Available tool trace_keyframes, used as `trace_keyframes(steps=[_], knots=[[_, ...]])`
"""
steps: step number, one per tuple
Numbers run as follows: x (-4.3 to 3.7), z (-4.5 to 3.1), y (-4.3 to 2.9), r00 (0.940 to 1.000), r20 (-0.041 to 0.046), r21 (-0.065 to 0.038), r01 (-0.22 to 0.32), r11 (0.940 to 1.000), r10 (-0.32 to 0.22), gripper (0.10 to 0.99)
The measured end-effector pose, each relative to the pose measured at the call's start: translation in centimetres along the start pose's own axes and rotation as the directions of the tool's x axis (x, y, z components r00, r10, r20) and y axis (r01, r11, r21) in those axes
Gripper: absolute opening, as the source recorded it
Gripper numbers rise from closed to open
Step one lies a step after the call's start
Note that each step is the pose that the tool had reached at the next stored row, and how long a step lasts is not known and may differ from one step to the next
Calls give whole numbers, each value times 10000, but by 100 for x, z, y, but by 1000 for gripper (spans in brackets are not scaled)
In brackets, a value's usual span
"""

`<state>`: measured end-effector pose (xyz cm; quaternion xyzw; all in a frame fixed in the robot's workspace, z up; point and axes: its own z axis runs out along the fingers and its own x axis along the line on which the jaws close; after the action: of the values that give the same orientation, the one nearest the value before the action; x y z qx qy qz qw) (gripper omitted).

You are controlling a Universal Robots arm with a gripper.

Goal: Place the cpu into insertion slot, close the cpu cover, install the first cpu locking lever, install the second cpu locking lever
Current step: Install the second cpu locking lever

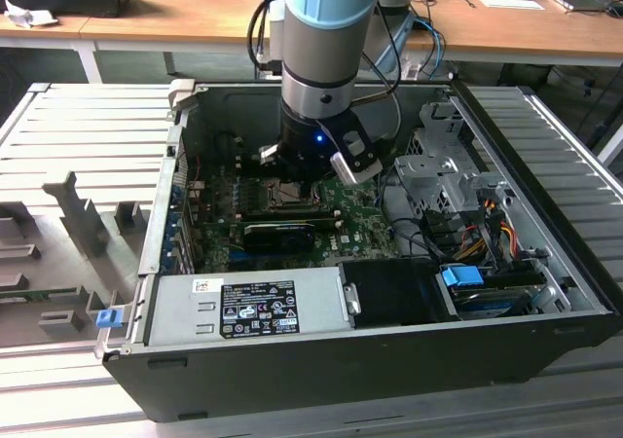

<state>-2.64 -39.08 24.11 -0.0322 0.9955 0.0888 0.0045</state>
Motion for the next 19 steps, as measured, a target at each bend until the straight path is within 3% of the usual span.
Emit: trace_keyframes(steps=[2,4,6,9,14,15,17,19], knots=[[45,8,-1,10000,-2,-1,-1,10000,1,106],[194,14,7,10000,-1,-12,0,10000,0,106],[275,31,10,10000,1,-16,-1,10000,1,106],[307,109,-3,10000,-2,-15,-1,10000,1,106],[313,150,-10,10000,3,-105,-1,9999,1,106],[319,154,-12,10000,7,-157,-2,9999,2,106],[342,154,-20,10000,21,-377,-1,9993,2,106],[362,153,-36,10000,28,-475,-1,9989,2,106]])
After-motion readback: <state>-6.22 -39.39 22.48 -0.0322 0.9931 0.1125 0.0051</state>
